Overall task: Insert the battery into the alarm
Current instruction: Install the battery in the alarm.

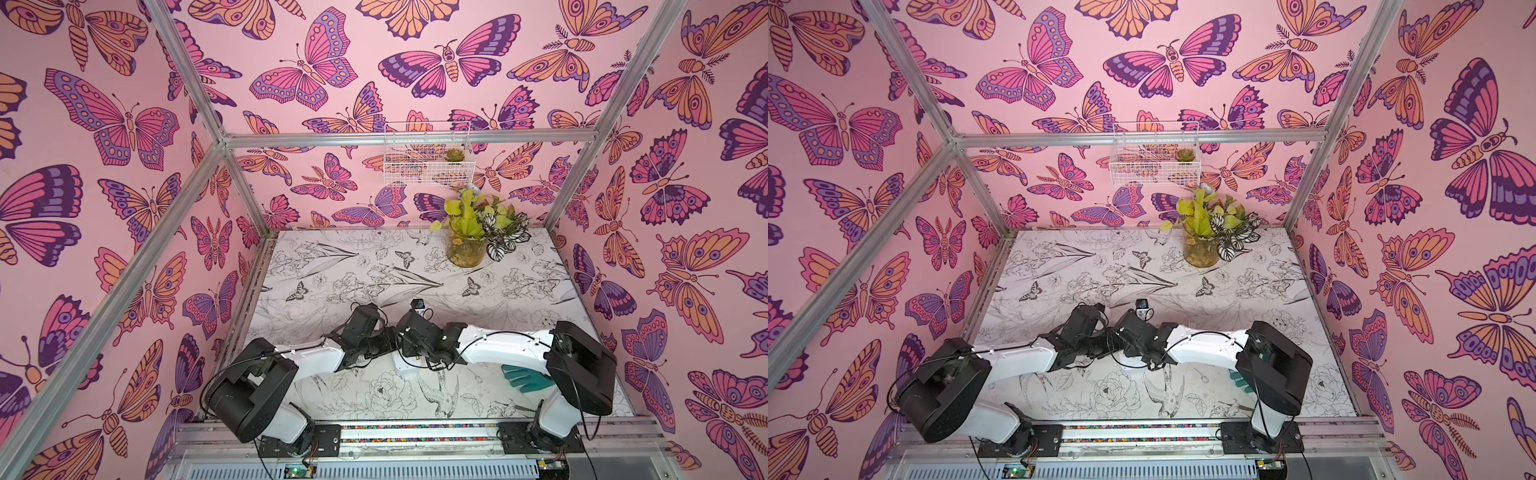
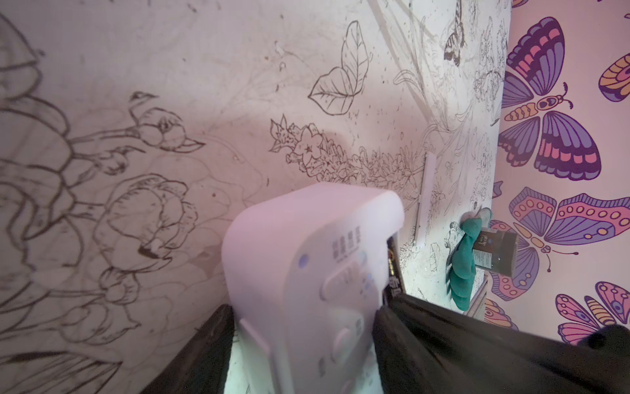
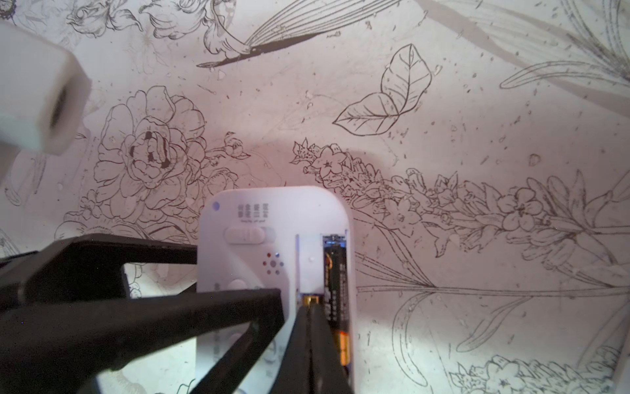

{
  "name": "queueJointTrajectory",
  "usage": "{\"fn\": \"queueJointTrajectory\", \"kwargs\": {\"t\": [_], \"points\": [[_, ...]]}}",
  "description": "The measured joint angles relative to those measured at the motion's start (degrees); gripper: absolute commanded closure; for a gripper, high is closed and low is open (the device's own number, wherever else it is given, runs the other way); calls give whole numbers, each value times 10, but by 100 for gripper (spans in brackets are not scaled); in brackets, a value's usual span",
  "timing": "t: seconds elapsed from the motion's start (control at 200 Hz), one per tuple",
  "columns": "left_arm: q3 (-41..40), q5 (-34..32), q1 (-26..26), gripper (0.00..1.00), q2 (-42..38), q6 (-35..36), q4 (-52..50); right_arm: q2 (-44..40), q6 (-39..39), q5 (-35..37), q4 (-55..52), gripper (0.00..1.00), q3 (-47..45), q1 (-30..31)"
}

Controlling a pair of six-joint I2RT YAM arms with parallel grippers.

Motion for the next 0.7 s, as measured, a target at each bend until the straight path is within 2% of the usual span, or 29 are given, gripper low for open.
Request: {"fn": "queueJointTrajectory", "kwargs": {"t": [0.29, 0.451, 0.701], "points": [[-1, 0, 0, 34, 0, 0, 2, -52, -21, -24, -17, 89, 0, 8], [-1, 0, 0, 34, 0, 0, 2, -95, -27, -13, -27, 87, 0, 8], [-1, 0, 0, 34, 0, 0, 2, -68, -27, 0, -55, 85, 0, 0]]}}
